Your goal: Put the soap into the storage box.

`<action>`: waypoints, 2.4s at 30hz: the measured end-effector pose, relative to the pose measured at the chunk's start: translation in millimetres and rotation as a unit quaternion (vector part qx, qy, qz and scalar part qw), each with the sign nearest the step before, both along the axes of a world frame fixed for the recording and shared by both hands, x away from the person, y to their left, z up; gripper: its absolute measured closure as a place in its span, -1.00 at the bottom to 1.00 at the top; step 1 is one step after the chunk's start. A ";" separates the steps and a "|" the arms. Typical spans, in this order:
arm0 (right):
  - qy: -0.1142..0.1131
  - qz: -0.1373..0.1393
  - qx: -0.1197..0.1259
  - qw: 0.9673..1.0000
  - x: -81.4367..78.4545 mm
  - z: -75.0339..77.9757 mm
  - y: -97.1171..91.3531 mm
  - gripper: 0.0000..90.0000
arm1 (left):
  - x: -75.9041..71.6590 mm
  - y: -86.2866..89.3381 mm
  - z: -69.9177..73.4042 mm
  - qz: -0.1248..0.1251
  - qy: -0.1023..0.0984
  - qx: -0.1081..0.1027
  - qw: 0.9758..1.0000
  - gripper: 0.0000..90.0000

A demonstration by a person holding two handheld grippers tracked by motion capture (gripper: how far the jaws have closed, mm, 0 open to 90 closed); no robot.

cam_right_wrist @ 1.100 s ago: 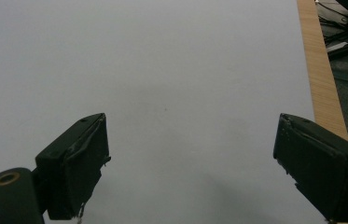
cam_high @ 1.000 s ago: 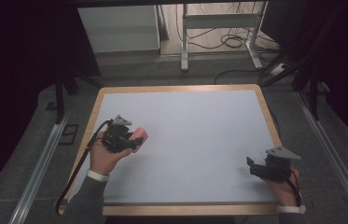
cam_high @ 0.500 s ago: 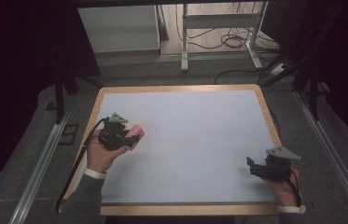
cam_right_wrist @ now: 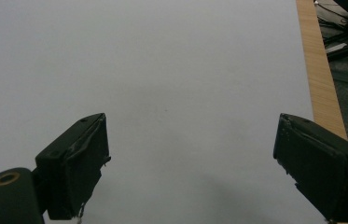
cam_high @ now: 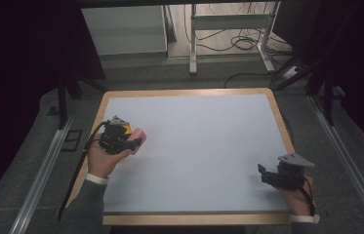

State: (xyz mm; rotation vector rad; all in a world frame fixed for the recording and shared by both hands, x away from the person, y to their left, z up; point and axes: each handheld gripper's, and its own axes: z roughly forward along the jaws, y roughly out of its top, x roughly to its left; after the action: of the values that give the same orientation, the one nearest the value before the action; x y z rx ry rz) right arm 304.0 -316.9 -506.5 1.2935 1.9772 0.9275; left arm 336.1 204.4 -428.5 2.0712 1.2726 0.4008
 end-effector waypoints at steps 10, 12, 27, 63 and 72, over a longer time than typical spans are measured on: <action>0.000 0.000 -0.001 1.000 0.0 -0.1 -0.4 -0.77 | 8.0 9.5 0.1 0.018 0.003 0.004 1.000 0.34; 0.001 -0.001 -0.001 1.000 0.0 -0.1 -0.5 -0.77 | 10.3 13.0 -0.3 0.022 0.003 0.006 1.000 0.34; 0.003 -0.001 -0.002 1.000 0.2 -0.9 -0.2 -0.77 | 20.1 25.4 -3.4 0.045 0.009 0.005 0.999 0.34; 0.004 -0.003 -0.004 1.000 0.2 -1.7 -1.7 -0.77 | 49.0 58.5 -40.0 0.094 0.059 0.017 0.994 0.34; 0.004 -0.003 -0.005 1.000 0.2 -2.1 -1.8 -0.77 | 50.3 58.9 -51.0 0.097 0.066 0.018 0.993 0.34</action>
State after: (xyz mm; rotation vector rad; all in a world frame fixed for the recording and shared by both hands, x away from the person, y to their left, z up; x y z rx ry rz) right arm 304.2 -318.7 -508.6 1.2987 1.9816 0.9098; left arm 386.4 263.3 -479.5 2.0395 1.5631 0.3801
